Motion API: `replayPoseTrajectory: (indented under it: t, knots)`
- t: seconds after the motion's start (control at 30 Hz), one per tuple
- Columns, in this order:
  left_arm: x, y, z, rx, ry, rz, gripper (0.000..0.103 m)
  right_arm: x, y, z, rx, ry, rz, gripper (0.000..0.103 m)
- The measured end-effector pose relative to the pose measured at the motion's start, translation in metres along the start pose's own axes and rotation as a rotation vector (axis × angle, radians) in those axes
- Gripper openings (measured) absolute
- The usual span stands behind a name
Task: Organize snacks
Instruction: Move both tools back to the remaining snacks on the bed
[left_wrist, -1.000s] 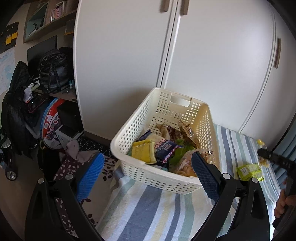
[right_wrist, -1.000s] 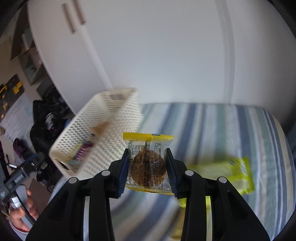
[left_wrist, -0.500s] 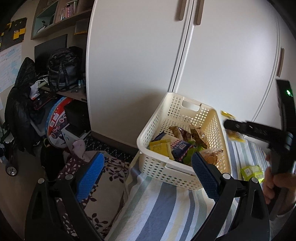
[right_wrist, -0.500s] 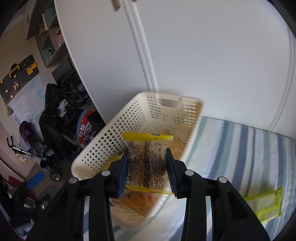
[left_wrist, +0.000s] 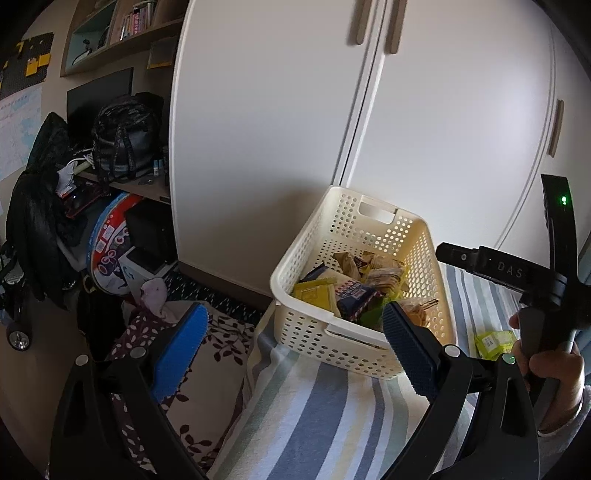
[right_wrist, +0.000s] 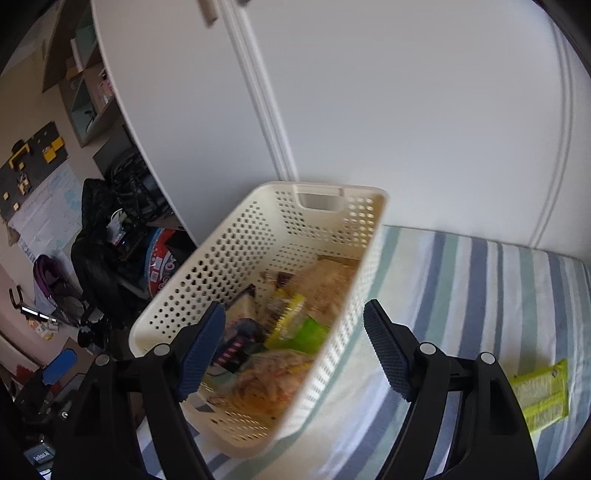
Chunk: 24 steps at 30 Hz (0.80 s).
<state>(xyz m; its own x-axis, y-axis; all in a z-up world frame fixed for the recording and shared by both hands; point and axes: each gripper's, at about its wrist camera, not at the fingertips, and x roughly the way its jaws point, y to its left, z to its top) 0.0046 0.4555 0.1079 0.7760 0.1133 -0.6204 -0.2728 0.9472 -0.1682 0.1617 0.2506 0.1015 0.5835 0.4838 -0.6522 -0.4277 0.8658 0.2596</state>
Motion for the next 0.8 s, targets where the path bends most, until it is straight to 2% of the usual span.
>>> replayPoseTrajectory:
  t: [0.3, 0.47, 0.73, 0.8]
  knots:
    - [-0.004, -0.017, -0.002, 0.028, 0.0, -0.023, 0.097, -0.014, -0.026, -0.011, 0.049, -0.002, -0.023, 0.077]
    - [-0.006, -0.027, -0.002, 0.046, -0.002, -0.033, 0.097, -0.025, -0.051, -0.015, 0.093, -0.008, -0.05, 0.081]
    - [-0.006, -0.051, -0.004, 0.082, 0.006, -0.067, 0.097, -0.05, -0.094, -0.025, 0.153, -0.021, -0.09, 0.081]
    - [-0.006, -0.059, -0.006, 0.099, 0.013, -0.08, 0.097, -0.056, -0.105, -0.03, 0.169, -0.016, -0.088, 0.086]
